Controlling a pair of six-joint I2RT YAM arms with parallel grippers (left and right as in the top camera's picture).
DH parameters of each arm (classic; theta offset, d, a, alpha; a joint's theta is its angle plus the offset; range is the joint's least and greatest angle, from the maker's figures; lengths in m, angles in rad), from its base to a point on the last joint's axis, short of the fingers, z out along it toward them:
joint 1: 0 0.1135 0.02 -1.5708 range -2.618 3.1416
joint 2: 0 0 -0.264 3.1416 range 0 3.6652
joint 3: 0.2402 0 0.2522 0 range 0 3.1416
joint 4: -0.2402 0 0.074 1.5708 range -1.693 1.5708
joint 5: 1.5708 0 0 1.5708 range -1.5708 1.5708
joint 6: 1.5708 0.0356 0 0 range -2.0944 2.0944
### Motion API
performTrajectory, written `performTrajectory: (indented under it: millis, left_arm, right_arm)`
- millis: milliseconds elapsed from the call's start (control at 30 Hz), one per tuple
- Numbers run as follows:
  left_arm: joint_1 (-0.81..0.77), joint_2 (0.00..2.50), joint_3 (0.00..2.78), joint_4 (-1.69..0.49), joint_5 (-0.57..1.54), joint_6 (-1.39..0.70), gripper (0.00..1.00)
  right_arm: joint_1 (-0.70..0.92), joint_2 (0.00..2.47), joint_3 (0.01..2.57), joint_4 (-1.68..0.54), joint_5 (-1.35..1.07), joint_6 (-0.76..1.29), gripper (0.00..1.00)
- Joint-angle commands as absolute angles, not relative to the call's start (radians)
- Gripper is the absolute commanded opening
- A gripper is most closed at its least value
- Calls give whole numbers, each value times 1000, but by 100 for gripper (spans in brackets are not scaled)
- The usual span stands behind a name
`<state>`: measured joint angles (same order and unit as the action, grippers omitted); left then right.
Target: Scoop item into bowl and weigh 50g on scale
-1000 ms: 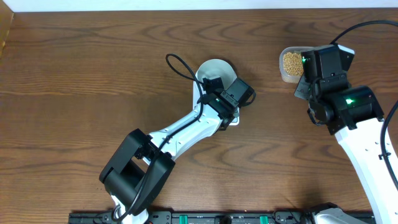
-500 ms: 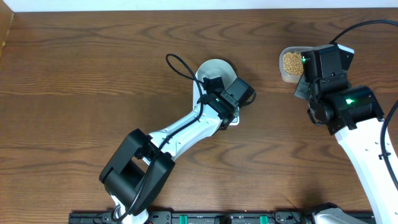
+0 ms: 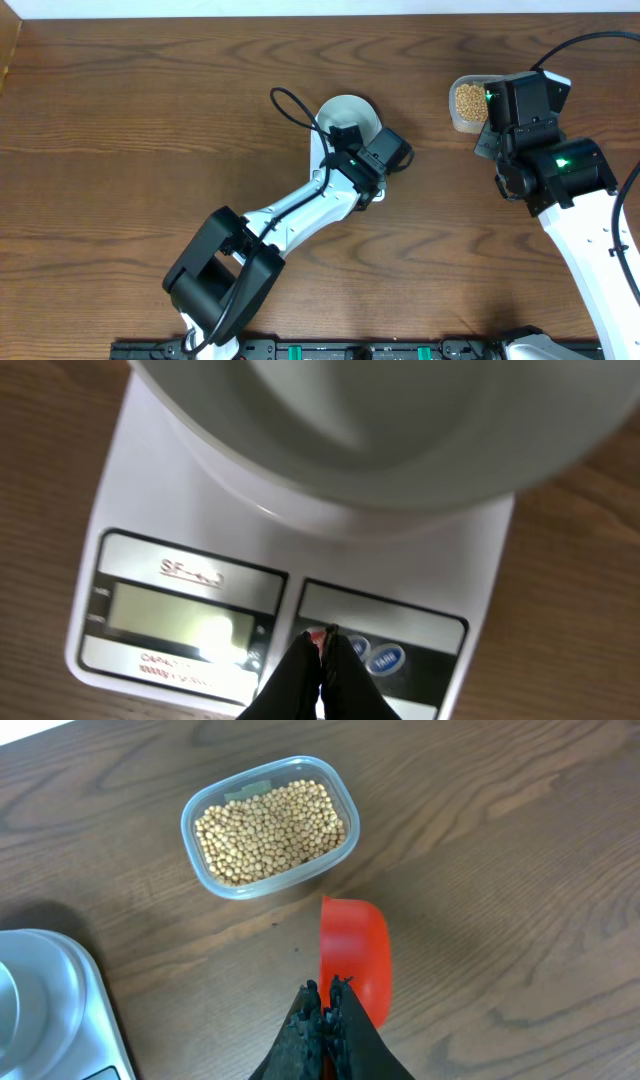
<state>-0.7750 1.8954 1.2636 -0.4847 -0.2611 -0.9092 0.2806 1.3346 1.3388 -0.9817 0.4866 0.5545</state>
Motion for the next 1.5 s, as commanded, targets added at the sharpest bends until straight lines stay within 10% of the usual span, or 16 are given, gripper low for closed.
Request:
performTrajectory:
  millis: [0, 1467]
  left_arm:
    - [-787, 1923, 1247, -484, -282, -904, 7]
    - [-786, 1974, 1228, -446, -322, -937, 8]
  right_arm:
    - [276, 1340, 1331, -976, 517, 544, 2]
    - [276, 1340, 1331, -975, 517, 545, 1]
